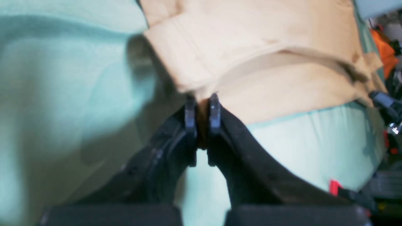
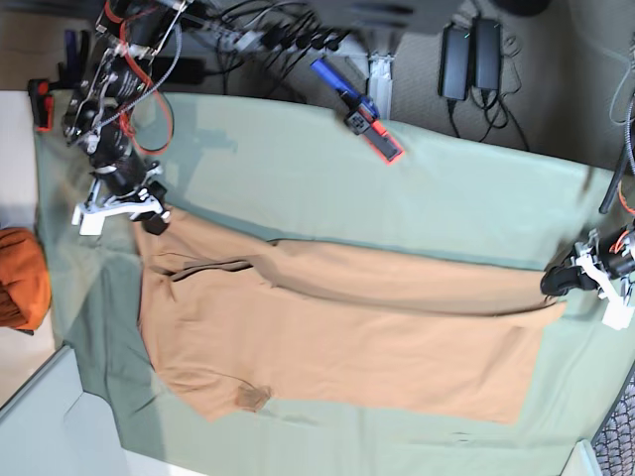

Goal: Fold the T-shirt properly
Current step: 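Release the folded side and regrasp the shirt's opposite edge with both grippers, then move the right gripper along the shirt to grasp the sleeve edge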

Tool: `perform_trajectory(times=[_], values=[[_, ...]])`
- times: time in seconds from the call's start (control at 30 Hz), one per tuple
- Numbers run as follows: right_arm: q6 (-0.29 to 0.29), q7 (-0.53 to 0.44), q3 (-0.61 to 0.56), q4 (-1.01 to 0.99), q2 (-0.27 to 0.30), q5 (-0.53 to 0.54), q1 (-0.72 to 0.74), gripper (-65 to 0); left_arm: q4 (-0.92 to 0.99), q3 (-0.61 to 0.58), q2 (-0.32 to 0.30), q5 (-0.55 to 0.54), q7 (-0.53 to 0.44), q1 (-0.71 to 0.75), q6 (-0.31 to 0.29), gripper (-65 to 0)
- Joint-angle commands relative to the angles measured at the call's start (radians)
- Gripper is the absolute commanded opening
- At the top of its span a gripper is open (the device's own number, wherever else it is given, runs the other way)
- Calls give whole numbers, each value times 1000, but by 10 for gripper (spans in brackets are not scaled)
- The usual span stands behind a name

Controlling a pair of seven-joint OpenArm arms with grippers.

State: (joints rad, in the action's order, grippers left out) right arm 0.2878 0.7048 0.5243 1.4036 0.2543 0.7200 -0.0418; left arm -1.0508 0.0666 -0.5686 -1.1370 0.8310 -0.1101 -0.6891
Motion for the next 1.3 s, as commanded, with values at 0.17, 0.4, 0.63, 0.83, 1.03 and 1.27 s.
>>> perform_trajectory(times=[0.17,0.4,0.63,0.83,1.03,1.27], values=[[87,7,7,166,24,29,-122,-650,-152,7,-77,-86,23,100,-9,-650],[87,7,14,331,34,30,-297,-650,-318,7,-138,-93,34,234,-9,-650],[87,7,77,425,34,51,-430,-650,-324,109,-150,-94,39,304,-9,-650],[87,8,126,433,40,65,-469,-650,-325,165,-149,-146,56,381,-9,-650],[87,11,134,433,43,54,-469,-650,-325,165,-146,-183,66,413,-9,-650],[87,10,134,432,42,-6,-469,-624,-325,165,-146,-167,64,413,-9,-537]])
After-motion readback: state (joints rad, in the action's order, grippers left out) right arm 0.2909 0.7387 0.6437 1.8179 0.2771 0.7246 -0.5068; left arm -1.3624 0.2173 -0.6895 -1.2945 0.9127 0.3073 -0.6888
